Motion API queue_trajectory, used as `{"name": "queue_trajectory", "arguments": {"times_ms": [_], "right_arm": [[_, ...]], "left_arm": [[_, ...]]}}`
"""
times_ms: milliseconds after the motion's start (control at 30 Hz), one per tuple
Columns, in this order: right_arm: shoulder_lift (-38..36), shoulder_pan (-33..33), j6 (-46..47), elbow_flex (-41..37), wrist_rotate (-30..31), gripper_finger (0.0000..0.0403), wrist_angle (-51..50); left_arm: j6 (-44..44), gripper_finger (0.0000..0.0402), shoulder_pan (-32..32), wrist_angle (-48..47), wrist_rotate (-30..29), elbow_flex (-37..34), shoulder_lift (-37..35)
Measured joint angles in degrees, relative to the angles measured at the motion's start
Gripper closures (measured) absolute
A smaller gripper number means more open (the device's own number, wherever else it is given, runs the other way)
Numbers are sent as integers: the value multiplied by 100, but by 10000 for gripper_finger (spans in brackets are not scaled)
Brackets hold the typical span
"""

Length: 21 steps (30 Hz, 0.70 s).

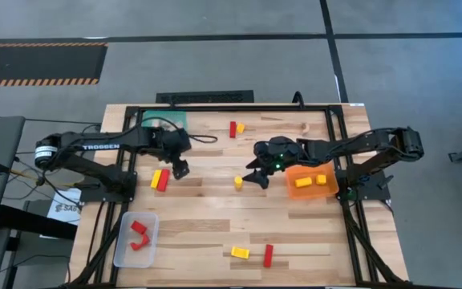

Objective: Sort & place blocks by color
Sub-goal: Put the red block into the transparent bin

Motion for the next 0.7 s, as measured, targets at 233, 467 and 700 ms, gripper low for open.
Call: {"name": "queue_trajectory", "arguments": {"times_ms": [233,467,700], "right_arm": [[0,-12,54,0,2,64,304],[0,-15,49,0,4,65,295],[-2,2,49,0,2,67,290]], "left_arm": [[-2500,132,407,-677,30,-439,0],[-2678,132,829,-232,-4,-1148,0],[-2836,132,753,-39,241,-1588,0]]}}
